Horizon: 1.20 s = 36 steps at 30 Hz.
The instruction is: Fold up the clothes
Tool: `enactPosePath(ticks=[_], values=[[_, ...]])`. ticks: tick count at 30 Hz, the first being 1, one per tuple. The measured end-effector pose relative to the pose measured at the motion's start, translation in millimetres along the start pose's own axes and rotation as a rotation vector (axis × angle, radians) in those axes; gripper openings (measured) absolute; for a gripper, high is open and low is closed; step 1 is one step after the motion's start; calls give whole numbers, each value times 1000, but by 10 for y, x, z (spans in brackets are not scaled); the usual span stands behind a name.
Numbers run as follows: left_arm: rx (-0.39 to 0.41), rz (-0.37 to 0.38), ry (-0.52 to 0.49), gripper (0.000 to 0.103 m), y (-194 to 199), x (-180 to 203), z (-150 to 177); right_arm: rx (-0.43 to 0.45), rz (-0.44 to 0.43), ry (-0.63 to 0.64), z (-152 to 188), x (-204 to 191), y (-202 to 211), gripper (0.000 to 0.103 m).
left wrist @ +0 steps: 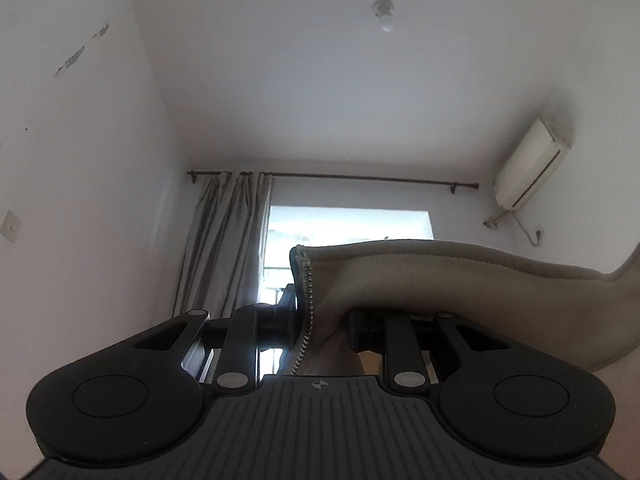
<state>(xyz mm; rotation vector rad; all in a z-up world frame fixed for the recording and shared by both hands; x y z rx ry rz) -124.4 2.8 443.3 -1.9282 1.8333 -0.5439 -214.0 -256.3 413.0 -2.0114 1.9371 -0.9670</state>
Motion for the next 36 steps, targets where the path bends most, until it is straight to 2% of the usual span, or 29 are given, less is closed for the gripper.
enactPosePath(ticks=[4, 8, 12, 15, 19, 23, 25, 29, 32, 34, 36], values=[[9, 10, 22, 22, 117, -34, -236, 41, -1, -7, -291, 93, 153, 13], [7, 19, 45, 22, 226, -71, -416, 40, -7, -16, -361, 158, 180, 13], [-36, 18, 63, 22, 262, -97, -314, -25, -12, 1, -136, 132, 36, 13], [-104, -1, 60, 23, 172, -69, 33, -118, -34, 4, 252, 74, -187, 13], [-270, -34, 43, 23, -57, -10, 968, -305, -77, 13, 1220, -202, -560, 13], [-490, -79, 2, 23, -263, 14, 2340, -486, -116, 20, 2405, -564, -795, 13], [-580, -96, -58, 23, -300, 42, 3056, -582, -127, 8, 3030, -736, -860, 13], [-771, -134, -100, 25, -263, 34, 4339, -758, -114, -39, 4150, -969, -946, 13], [-855, -120, -150, 25, -202, 142, 5005, -849, -103, -59, 4750, -1087, -987, 13], [-856, -110, -195, 25, -221, 212, 5267, -876, -96, -67, 5015, -1148, -1010, 13], [-870, -113, -193, 25, -298, 219, 5446, -883, -94, -84, 5178, -1208, -1055, 13]])
Point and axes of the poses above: each gripper's, at about its wrist camera, not at the fingertips, and y roughly against the way its jaws point, x to its right, z to its underside, the point moved 10 cm from there along -y, roughly the way its jaws point, and after that the axes turned 4 degrees about x, right-handed, at the moved point
